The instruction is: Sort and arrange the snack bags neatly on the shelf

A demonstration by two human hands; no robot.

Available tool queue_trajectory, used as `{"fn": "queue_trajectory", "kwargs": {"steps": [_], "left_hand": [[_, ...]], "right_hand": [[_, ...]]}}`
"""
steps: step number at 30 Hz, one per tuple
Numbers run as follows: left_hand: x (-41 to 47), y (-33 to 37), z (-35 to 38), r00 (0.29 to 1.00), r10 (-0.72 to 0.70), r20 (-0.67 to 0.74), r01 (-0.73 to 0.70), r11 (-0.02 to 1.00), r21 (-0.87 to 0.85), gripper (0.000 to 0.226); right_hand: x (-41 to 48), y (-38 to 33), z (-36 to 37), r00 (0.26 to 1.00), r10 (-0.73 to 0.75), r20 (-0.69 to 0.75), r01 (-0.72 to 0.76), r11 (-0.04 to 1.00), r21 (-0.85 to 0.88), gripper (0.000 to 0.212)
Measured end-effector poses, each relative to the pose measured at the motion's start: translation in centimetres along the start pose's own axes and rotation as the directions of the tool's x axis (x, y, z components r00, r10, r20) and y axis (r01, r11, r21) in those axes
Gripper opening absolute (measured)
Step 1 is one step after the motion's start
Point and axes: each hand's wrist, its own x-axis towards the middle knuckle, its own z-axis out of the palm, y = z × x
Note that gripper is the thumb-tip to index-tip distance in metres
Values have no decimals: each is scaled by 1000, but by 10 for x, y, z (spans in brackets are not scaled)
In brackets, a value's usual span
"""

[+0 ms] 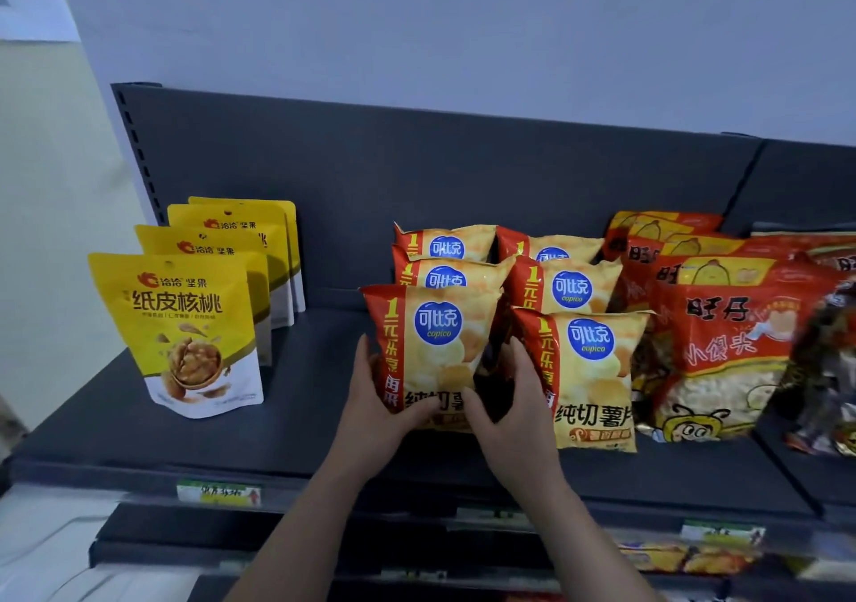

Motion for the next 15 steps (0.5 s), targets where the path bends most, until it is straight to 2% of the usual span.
{"fn": "queue_trajectory", "kwargs": {"steps": [4, 7, 9, 11, 13, 15], "left_hand": [[0, 2, 5, 999, 23, -25, -23, 1000, 22, 125], [-1, 5, 10, 999, 28, -21, -28, 1000, 2, 116], [-1, 6, 13, 999, 31, -19, -31, 1000, 0, 115], [-2, 6, 14, 999, 33, -20, -33, 999, 9, 114], [-2, 7, 14, 1000, 25, -19, -25, 1000, 10, 114], [-2, 7, 14, 1000, 20, -15, -20, 1000, 2, 112]], "right_hand": [[-4, 12, -26, 947, -189, -259, 140, 970, -197, 67], [-5, 22, -44, 895, -215, -392, 118, 959, -256, 64], [-3, 31, -51, 896, -127, -425, 15, 967, -256, 73], [-1, 42, -56, 901, 29, -434, -153, 955, -254, 92], [1, 51, -59, 901, 188, -390, -294, 927, -234, 112], [2, 56, -61, 899, 280, -337, -350, 921, -170, 121]]}}
